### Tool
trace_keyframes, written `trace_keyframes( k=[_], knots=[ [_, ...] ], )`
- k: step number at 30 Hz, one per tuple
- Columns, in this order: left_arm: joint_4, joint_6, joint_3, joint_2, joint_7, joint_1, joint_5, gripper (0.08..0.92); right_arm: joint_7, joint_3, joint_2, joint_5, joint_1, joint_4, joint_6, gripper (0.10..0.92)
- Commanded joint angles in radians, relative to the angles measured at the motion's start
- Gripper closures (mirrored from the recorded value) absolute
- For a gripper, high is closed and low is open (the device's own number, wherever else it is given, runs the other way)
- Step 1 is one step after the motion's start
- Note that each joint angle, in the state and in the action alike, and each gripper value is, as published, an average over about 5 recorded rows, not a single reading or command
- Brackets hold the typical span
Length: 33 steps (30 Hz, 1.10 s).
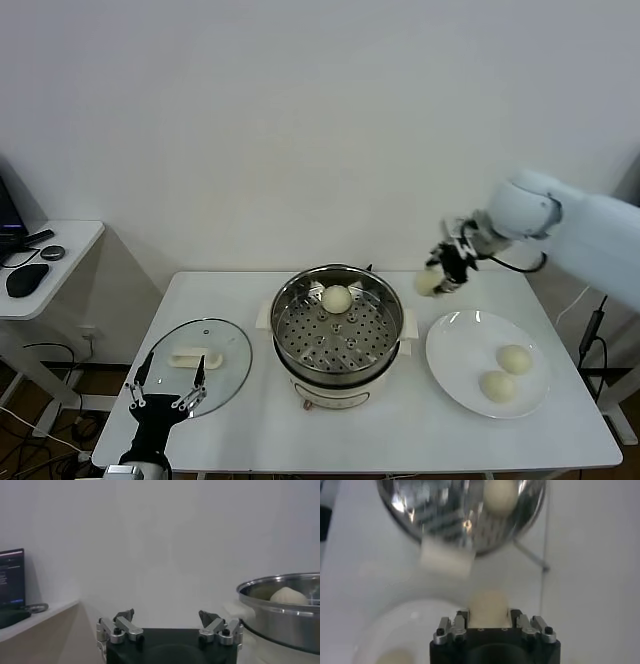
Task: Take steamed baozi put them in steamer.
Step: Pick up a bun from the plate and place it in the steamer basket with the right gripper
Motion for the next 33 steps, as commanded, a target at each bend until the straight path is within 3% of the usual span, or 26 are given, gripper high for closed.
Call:
trace_keyframes(
  k=[1,7,14,33],
  knots=[
    [0.011,0.003,0.003,0.002,0.001,-0.023,-0.001,0.177,0.173,-0.202,0.255,0.362,0.222,0.121,-0.237,0.512],
    [0.024,-0.003,-0.003,-0.009,-0.001,-0.031,0.004,0.177,0.267,-0.156,0.456,0.351,0.052,-0.014,-0.265,0.507],
    [0.024,-0.009,-0.026,-0.015,-0.003,-0.026,0.005,0.177,0.283,-0.124,0.587,0.306,-0.062,-0.178,-0.264,0.5],
    [0.024,-0.017,-0.046,-0.016,-0.004,-0.022,-0.001,0.177,0.286,-0.086,0.662,0.217,-0.206,-0.329,-0.264,0.499]
  ],
)
